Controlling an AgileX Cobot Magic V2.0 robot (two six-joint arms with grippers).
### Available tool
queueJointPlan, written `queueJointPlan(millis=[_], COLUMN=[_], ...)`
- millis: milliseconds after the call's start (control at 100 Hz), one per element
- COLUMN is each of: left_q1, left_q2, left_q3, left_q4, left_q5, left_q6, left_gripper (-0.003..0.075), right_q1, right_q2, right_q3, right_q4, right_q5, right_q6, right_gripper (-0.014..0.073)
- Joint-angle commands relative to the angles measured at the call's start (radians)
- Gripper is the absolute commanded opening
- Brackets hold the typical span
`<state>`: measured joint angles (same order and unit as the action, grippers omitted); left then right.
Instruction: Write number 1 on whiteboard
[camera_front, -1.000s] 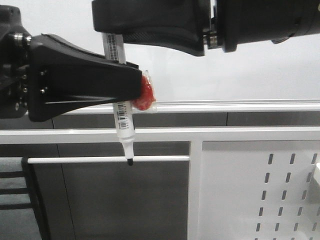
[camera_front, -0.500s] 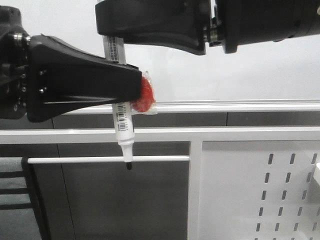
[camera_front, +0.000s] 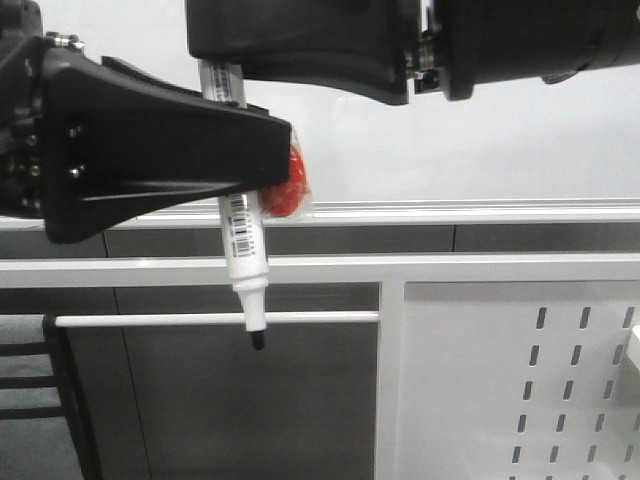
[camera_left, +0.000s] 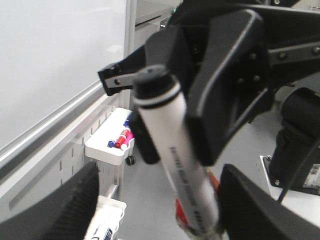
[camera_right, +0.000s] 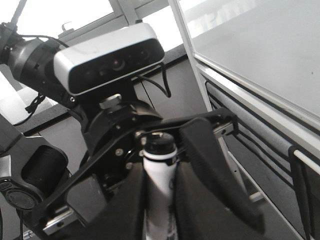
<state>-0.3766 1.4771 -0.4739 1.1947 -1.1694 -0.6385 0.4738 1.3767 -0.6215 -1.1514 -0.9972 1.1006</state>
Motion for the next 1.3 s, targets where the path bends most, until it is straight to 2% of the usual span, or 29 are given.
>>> queueJointPlan(millis=[0, 510, 1050, 1290], left_q1=[0.001, 0.001, 0.001, 0.064], left_q2=[-0.024, -0.024, -0.024, -0.026], left_q3=[-0.023, -0.023, -0.023, -0.023], left_q4=[-0.079, -0.042, -0.021, -0.019], left_q5=[-0.156, -0.179, -0.179, -0.179], left_q6=[0.000, -0.012, -0.012, -0.012], left_gripper=[0.0501, 0.0503, 0.0502, 0.0501], right_q1=[0.003, 0.003, -0.010, -0.063], right_q2=[-0.029, -0.029, -0.029, -0.029], right_q3=[-0.029, -0.029, -0.029, -0.029], right_q4=[0.036, 0.036, 0.072, 0.074], right_q5=[-0.090, -0.047, 0.126, 0.138], right_q6=[0.007, 0.007, -0.040, -0.055], right_gripper=[-0.0029, -0.0029, -0.0029, -0.0029])
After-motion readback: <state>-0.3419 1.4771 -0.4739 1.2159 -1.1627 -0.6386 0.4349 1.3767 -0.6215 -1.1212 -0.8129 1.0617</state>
